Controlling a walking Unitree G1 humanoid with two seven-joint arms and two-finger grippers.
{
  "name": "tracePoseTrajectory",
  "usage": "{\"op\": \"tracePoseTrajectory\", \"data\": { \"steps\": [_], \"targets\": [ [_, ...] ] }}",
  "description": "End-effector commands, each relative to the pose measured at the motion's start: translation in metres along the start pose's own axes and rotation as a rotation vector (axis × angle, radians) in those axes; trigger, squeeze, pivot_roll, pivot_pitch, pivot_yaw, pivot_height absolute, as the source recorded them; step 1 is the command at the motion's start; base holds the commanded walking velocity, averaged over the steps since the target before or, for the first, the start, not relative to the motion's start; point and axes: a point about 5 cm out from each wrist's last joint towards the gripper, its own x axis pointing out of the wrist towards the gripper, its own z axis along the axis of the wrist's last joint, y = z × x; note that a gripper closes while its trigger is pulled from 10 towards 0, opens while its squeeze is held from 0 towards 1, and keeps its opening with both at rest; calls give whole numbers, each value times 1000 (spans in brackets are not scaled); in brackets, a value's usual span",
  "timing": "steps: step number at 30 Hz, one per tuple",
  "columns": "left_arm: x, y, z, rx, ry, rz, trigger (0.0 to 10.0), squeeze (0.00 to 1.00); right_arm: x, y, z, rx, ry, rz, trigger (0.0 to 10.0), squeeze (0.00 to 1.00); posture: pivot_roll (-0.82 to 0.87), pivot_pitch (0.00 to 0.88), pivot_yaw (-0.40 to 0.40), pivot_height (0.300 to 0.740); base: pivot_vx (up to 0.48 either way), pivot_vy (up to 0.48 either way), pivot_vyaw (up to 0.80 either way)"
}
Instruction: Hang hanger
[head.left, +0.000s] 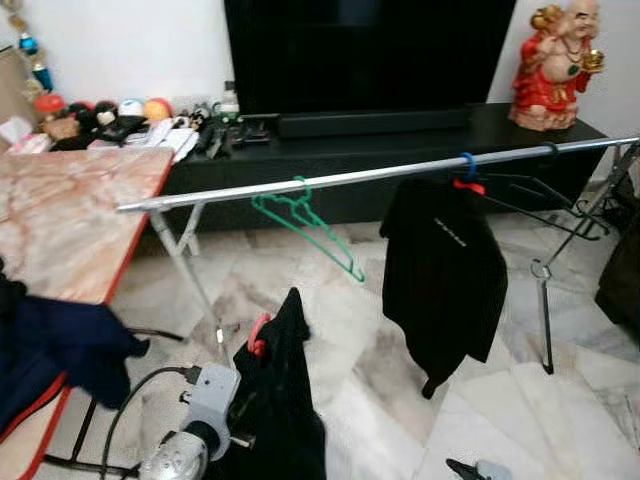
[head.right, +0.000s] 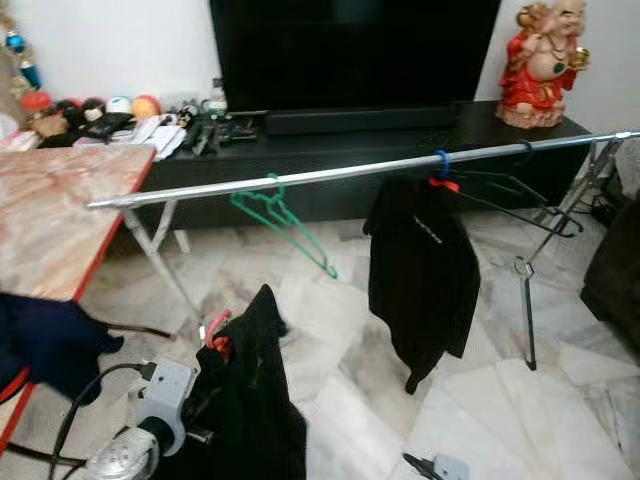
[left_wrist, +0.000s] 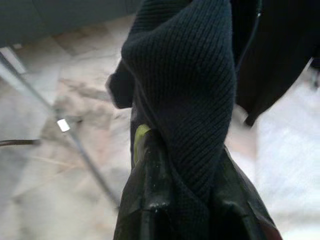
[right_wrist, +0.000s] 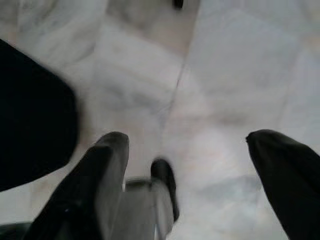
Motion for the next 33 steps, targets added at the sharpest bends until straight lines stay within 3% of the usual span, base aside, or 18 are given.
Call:
{"op": "tracePoseTrajectory", "data": {
  "steps": [1,3,7,10,20,25,28,33],
  "targets": [
    [-3,18,7,-45,-38,83,10000,0,1,8,2,1,-7,26,10000,0,-17,13,-2,740,0,0,0],
    [-4,23,5,-50,-25,134,10000,0,1,8,2,-7,-7,28,10000,0,-21,16,-2,740,0,0,0],
    [-9,37,2,-141,-47,274,10000,0,1,5,4,19,-17,18,10000,0,-31,16,-8,740,0,0,0],
    [-11,43,0,-125,-41,306,10000,0,1,4,4,21,-20,26,10000,0,-27,17,-8,740,0,-199,0],
    [-12,47,0,-120,-41,331,10000,0,0,2,1,-27,-15,17,10000,0,-24,24,0,740,0,-329,0],
    [-12,46,0,-123,-37,330,10000,0,-1,-5,-2,-22,-13,5,10000,0,-24,26,-1,740,0,-327,454],
    [-12,43,-1,-118,-34,321,10000,0,-1,-4,-3,36,-20,-5,10000,0,-27,27,0,740,0,-331,0],
    [-11,41,-2,-107,-33,313,10000,0,-1,-4,-2,21,-21,-8,10000,0,-26,29,-1,740,0,-345,0]
  ]
}}
